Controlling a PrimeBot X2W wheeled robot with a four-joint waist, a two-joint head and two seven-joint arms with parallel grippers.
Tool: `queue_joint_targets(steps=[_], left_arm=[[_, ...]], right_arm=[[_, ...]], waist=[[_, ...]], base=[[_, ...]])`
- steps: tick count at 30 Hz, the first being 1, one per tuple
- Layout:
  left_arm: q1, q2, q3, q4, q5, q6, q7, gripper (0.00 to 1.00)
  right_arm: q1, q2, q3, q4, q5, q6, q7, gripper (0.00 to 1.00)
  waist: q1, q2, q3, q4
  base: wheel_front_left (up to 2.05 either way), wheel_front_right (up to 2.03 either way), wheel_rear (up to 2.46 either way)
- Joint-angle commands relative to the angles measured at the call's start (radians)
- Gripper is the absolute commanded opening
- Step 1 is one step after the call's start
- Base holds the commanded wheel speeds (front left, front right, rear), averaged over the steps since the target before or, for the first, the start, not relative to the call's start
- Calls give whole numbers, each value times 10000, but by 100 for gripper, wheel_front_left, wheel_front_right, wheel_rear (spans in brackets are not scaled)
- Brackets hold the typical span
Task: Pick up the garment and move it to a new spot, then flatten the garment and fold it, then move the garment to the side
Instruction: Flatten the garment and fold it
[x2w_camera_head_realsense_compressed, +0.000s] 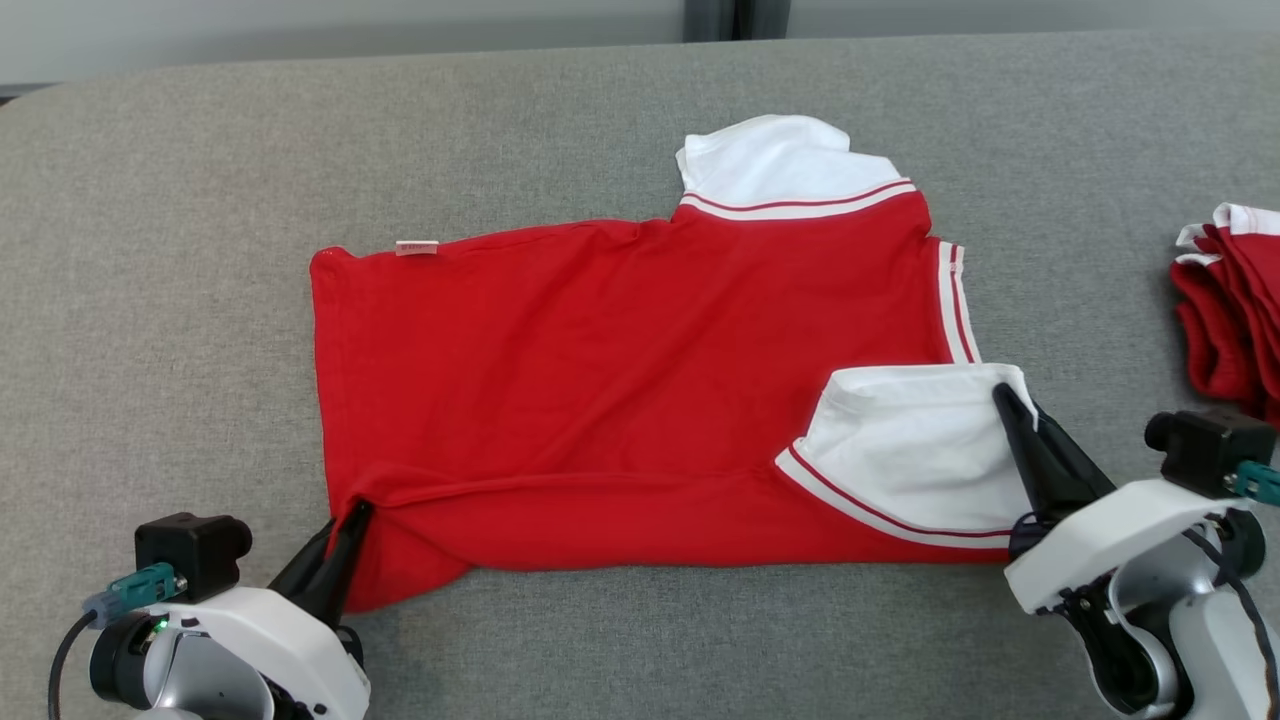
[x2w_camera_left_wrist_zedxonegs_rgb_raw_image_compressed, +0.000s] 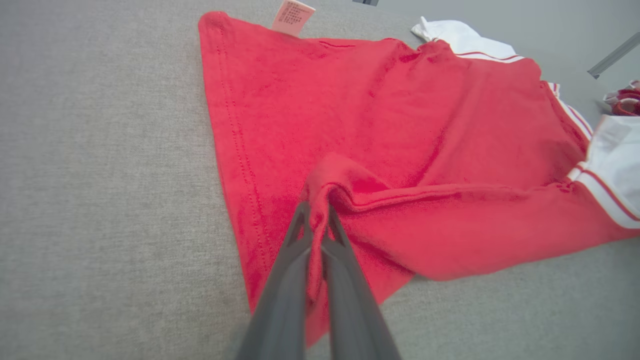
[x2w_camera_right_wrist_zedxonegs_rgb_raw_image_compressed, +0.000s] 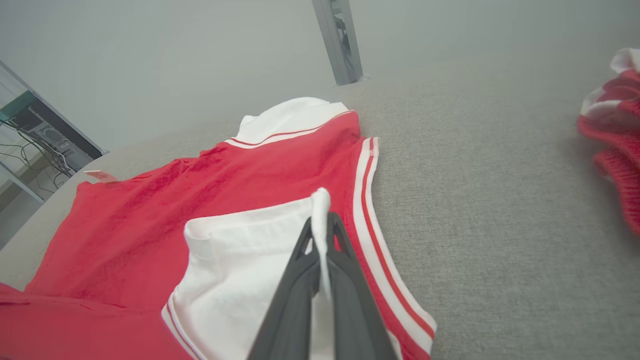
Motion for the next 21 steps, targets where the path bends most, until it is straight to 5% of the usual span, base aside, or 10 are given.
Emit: queue_joint_targets(steps=[1,11,12,13,14,21], left_arm=[[-235,-86,49,223,-81,-49,-106,0],[-509,-278,-71,926,-255,-291,-193,0],[-555,-304,-94,984,-293,-321,-173,13],[-621,-331,-90,1037,-283,-304,-183,68],[-674,-355,-85,1085,-276,-285,-219,100],[-812,-506,279,1113,39,107,-1106,100]], right_arm=[[-351,-110,201,390,70,10,-192,0],[-1313,-566,1113,1756,424,9,-923,0],[-1391,-601,1202,1870,472,9,-1009,0],[-1465,-624,1248,1986,491,9,-1114,33],[-1537,-619,1315,2089,547,9,-1209,100],[-1527,-516,1131,2258,245,9,-2583,100]], waist=[[0,0,125,63],[0,0,241,213],[0,0,246,214],[0,0,247,220],[0,0,243,223],[0,0,88,245]], base=[[0,0,0],[0,0,0],[0,0,0],[0,0,0],[0,0,0],[0,0,0]])
